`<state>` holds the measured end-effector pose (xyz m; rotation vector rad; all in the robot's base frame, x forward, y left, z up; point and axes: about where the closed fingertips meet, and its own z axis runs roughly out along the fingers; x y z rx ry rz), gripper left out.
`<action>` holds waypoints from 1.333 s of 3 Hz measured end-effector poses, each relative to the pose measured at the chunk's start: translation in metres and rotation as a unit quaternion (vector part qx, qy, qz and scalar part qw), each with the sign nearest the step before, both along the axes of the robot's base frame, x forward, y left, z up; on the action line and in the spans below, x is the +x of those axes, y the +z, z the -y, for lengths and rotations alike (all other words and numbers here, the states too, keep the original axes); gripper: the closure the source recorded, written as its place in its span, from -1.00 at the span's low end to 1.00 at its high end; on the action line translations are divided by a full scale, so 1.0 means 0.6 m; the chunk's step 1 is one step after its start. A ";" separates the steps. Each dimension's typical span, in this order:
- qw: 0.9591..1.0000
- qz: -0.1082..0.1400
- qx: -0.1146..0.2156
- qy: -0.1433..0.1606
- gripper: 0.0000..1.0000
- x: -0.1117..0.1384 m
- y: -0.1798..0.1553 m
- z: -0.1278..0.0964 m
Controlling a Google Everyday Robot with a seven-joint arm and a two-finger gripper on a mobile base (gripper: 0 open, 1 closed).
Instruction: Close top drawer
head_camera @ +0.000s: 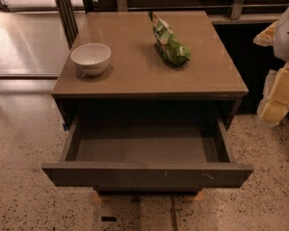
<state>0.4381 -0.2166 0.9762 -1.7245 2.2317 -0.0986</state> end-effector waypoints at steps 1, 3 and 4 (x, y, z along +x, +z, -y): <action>1.000 0.000 0.000 0.000 -1.00 0.000 0.000 0.000; 0.999 0.004 0.047 -0.011 -1.00 -0.022 -0.080 0.025; 0.987 -0.023 0.152 -0.049 -0.69 -0.038 -0.221 0.032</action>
Offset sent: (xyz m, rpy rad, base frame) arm -0.0136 -0.0083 -0.0021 0.0200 -0.0554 -0.0371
